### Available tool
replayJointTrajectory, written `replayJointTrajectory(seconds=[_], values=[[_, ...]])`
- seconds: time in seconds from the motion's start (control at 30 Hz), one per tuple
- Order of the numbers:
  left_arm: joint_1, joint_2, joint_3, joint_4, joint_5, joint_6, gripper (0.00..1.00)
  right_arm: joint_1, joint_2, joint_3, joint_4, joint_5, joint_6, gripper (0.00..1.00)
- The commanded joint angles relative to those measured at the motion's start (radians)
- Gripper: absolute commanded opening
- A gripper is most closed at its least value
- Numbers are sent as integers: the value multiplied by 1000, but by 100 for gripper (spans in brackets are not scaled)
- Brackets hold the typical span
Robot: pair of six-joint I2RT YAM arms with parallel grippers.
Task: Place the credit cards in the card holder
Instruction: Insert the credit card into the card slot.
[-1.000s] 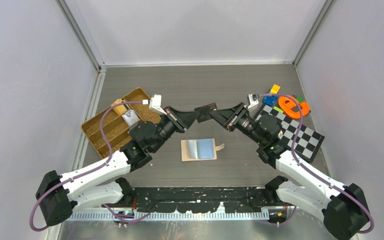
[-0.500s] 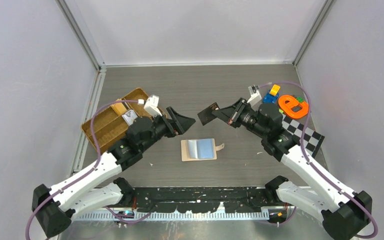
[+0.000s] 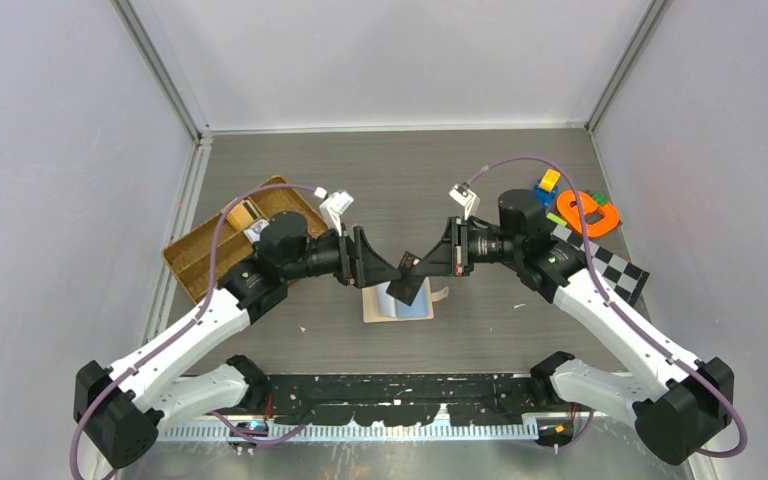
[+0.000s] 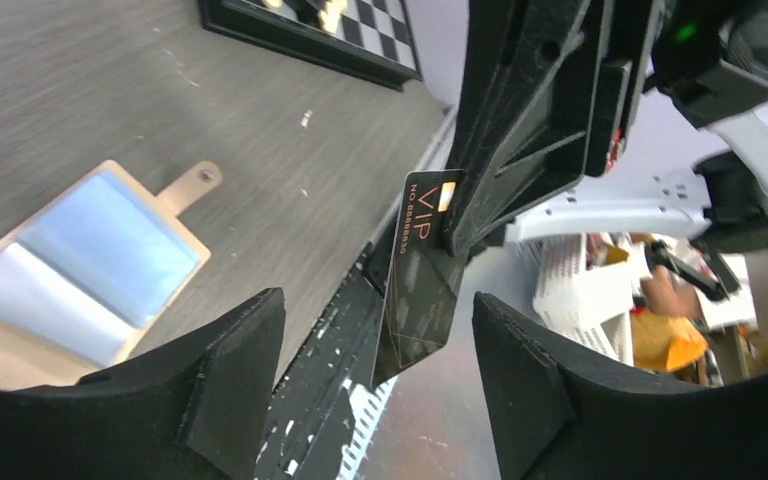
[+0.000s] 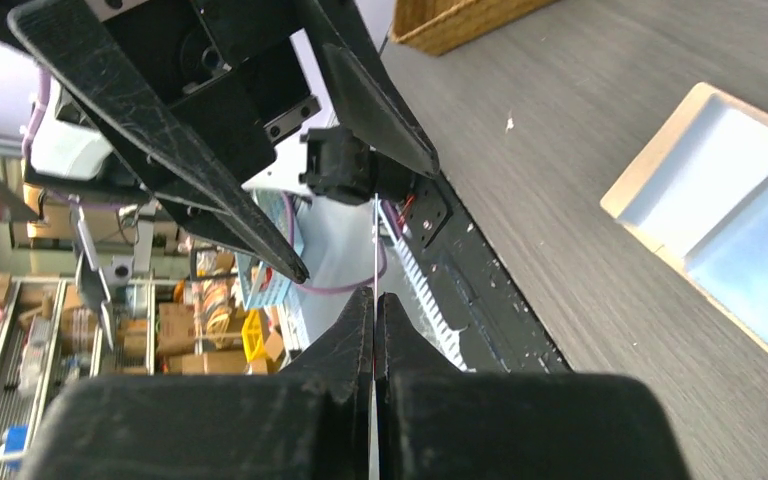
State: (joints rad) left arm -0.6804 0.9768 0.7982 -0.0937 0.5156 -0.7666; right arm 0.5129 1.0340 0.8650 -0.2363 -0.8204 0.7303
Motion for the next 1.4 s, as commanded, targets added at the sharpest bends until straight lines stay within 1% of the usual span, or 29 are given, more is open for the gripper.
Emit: replayJointTrajectory(seconds=[0.0,0.17,0.33,0.47,0.57,0.67,0.77,0.87,0.9,0.93,0.97,1.0,1.03,1.07,1.13,1.2,1.23,1.27,1.3,1.37], values=[[1,-1,-21,132,164,6,68,0,-1,67,-29,-146,-50,1],[1,-2,-73,241,201,-65,60,1,12,71,-29,-195,-58,0],[-6,18,-121,370,235,-149,49,1,20,75,-31,-224,-65,1],[-16,28,-125,391,237,-163,42,3,27,72,-38,-230,-75,0],[-20,44,-127,400,239,-175,34,2,31,72,-43,-229,-85,0],[-23,51,-138,437,249,-199,30,2,40,71,-51,-225,-97,1],[-27,56,-137,448,257,-209,23,3,47,69,-68,-208,-111,1],[-36,68,-135,451,269,-210,9,2,40,70,-83,-173,-128,2],[-41,75,-138,453,270,-210,4,3,36,70,-92,-146,-133,5],[-44,79,-144,459,268,-208,0,3,30,69,-104,-108,-140,13],[-45,81,-154,464,255,-206,0,2,24,72,-134,-43,-154,25],[-44,81,-167,460,229,-198,0,0,16,80,-197,84,-168,42],[-44,79,-177,439,187,-184,0,1,17,91,-261,189,-184,56],[-44,79,-186,407,141,-167,0,1,18,100,-319,291,-201,61],[-45,79,-197,316,18,-134,0,1,17,93,-390,470,-215,65],[-45,79,-212,232,-118,-134,0,2,5,58,-418,610,-208,67],[-46,80,-228,220,-175,-139,0,2,-1,38,-422,681,-192,68],[-49,81,-241,218,-206,-145,0,2,-7,13,-429,785,-168,68],[-52,86,-253,220,-233,-153,0,2,-8,-7,-427,845,-151,67],[-61,120,-271,247,-255,-165,0,2,-2,-41,-407,891,-137,65]])
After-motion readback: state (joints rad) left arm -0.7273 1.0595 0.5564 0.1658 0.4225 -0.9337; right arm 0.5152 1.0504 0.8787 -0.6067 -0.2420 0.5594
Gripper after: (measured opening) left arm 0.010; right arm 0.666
